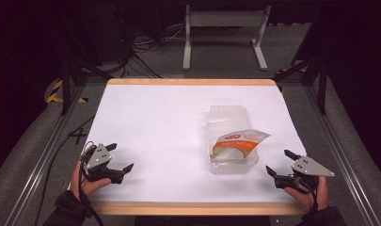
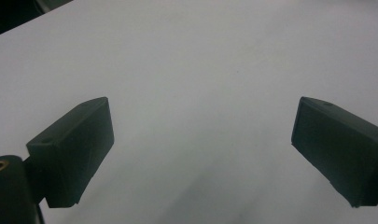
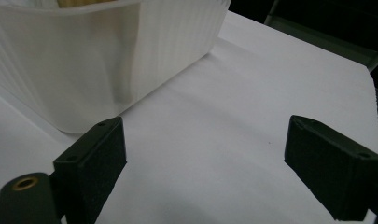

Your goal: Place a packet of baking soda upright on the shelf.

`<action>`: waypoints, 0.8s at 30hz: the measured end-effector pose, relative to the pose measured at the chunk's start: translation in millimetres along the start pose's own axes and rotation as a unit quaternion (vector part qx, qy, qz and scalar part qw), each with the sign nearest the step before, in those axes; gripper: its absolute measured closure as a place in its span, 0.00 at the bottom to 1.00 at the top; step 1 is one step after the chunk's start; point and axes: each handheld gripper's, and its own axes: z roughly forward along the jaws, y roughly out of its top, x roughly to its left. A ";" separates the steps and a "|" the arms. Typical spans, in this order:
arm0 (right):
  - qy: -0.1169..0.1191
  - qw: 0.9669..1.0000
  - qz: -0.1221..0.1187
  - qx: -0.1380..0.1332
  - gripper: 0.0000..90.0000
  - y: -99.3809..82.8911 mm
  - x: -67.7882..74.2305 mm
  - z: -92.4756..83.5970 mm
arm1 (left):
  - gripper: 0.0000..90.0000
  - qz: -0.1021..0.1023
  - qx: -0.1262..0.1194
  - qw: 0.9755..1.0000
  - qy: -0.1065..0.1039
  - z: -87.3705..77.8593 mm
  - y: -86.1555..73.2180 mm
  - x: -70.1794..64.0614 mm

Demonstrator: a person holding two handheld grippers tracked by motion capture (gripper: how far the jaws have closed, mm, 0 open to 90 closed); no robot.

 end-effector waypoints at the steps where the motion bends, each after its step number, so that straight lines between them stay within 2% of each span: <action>1: -0.001 1.000 0.000 0.000 0.15 0.0 0.0 -0.3 | 0.07 -0.005 -0.003 1.000 0.002 -3.1 -2.7 1.1; 4: -0.001 1.000 0.001 0.000 0.15 -0.2 -0.2 -0.7 | 0.07 -0.015 -0.008 1.000 0.007 -9.0 -8.6 3.7; 8: -0.002 1.000 0.002 -0.001 0.15 -0.6 -1.2 -1.4 | 0.07 -0.047 -0.036 0.998 0.013 -22.2 -21.4 10.1; 10: -0.001 1.000 0.001 -0.001 0.15 -0.5 -1.2 -1.3 | 0.07 -0.052 -0.041 0.998 0.013 -24.5 -23.4 10.9; 14: -0.002 1.000 -0.001 -0.002 0.15 0.1 -1.1 -1.4 | 0.07 -0.075 -0.070 0.995 0.005 -32.3 -30.4 13.3; 17: -0.002 1.000 -0.002 -0.003 0.15 0.3 -0.9 -1.7 | 0.07 -0.087 -0.079 0.993 0.000 -34.1 -33.9 14.1; 22: -0.004 1.000 0.004 -0.006 0.15 -0.5 -2.6 -3.5 | 0.07 -0.091 -0.087 0.992 0.000 -33.5 -33.8 14.0; 24: -0.004 1.000 0.004 -0.007 0.15 -0.5 -2.8 -3.9 | 0.07 -0.086 -0.082 0.993 0.000 -32.6 -33.7 13.2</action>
